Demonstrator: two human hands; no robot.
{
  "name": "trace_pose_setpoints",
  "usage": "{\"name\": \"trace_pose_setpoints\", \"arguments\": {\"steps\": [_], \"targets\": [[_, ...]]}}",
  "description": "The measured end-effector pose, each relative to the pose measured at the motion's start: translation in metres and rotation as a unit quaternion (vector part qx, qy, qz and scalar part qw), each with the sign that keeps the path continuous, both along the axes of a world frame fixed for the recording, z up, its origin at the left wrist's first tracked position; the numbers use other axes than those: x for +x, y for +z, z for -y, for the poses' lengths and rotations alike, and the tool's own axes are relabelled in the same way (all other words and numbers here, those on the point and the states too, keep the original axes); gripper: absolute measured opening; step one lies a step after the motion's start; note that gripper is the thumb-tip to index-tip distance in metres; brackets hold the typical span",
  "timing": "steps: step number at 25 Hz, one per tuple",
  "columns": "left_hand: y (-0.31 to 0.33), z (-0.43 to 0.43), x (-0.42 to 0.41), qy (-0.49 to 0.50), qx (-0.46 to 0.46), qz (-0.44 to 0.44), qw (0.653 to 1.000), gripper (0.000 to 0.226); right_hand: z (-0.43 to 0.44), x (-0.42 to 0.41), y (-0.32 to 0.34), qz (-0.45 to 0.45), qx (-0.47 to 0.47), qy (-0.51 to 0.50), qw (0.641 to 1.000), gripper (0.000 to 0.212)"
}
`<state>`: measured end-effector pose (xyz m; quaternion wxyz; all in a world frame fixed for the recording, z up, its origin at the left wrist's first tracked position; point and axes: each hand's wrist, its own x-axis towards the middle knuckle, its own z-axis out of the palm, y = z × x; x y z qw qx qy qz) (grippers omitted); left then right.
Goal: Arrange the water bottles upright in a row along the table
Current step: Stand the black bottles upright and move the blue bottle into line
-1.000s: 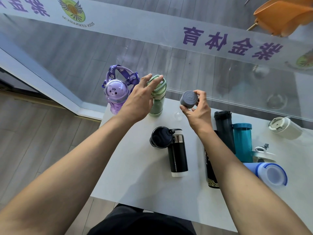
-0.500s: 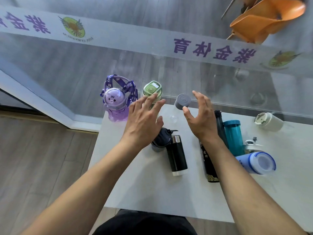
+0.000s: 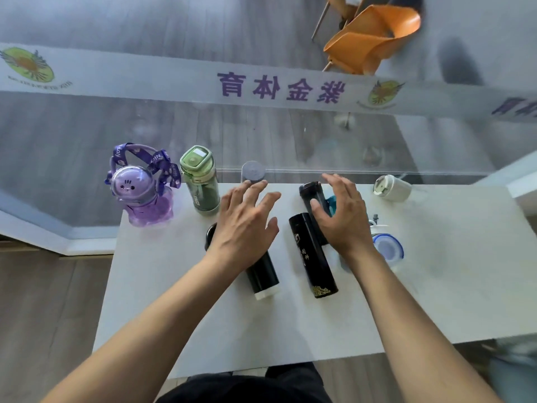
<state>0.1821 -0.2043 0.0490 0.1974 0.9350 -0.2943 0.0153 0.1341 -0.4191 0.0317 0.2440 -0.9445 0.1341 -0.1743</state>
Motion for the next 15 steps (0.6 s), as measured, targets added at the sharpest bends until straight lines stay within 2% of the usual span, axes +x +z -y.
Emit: {"name": "trace_pose_setpoints", "arguments": {"steps": [7, 15], "targets": [[-0.025, 0.077, -0.016, 0.046, 0.048, -0.007, 0.998, 0.043, 0.085, 0.013, -0.009, -0.019, 0.019, 0.057, 0.998, 0.049], [-0.089, 0.155, -0.032, 0.098, 0.145, -0.143, 0.974, 0.059, 0.143, 0.046, -0.056, -0.116, 0.056, 0.151, 0.98, 0.053]]}}
